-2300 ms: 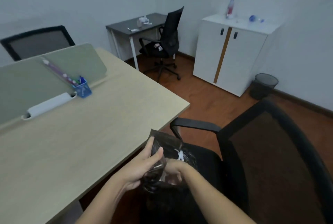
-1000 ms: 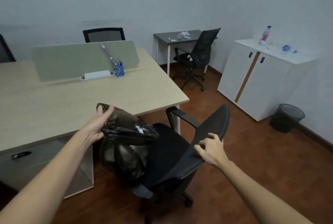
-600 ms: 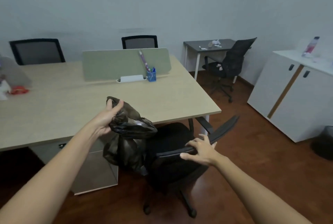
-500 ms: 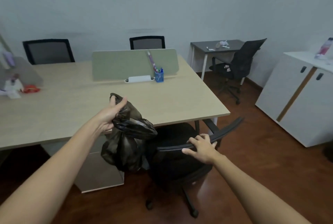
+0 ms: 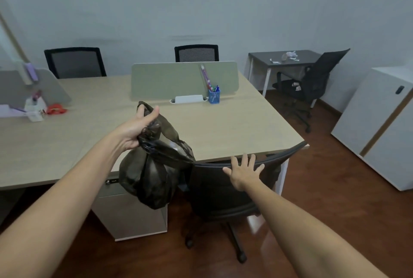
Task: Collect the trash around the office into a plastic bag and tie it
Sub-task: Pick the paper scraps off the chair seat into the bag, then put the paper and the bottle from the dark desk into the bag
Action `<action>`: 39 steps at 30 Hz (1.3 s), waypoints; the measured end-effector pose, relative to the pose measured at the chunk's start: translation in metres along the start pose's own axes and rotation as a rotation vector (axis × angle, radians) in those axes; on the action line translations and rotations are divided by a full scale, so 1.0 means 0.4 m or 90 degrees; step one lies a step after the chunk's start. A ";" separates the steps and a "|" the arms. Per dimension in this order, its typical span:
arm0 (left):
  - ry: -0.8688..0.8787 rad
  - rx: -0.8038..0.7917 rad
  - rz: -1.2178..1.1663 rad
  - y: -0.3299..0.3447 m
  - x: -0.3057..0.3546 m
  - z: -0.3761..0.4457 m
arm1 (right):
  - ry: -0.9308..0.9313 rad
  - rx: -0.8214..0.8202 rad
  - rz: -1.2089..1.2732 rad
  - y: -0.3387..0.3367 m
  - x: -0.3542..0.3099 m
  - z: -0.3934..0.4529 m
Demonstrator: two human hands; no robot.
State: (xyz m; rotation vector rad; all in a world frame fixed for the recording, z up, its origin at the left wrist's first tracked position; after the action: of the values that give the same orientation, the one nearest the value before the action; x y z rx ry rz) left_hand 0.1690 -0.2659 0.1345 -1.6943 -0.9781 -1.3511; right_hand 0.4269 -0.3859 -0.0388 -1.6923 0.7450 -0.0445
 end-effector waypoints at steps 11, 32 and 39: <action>0.057 -0.118 0.039 0.069 0.216 0.001 | -0.038 0.056 0.471 -0.051 -0.166 0.021; 0.096 -0.346 -0.039 0.920 0.465 0.353 | 0.031 0.155 0.547 -0.748 0.650 0.218; 0.072 -0.383 -0.076 1.354 0.445 0.567 | 0.145 0.358 0.664 -1.008 1.130 0.280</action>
State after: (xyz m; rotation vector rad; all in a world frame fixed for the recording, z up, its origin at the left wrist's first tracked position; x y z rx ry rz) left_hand 0.7761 -0.2761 0.2226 -1.9765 -0.6469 -1.9355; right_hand 1.0116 -0.4842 0.1276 -0.6384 1.5430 0.2627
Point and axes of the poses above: each hand's wrist, its own z-axis towards the middle knuckle, its own y-axis out of the palm, x = y × z, the point moved 8 cm from there along z, towards the middle knuckle, and after that the axes turned 11 degrees about z, right-handed, at the moved point
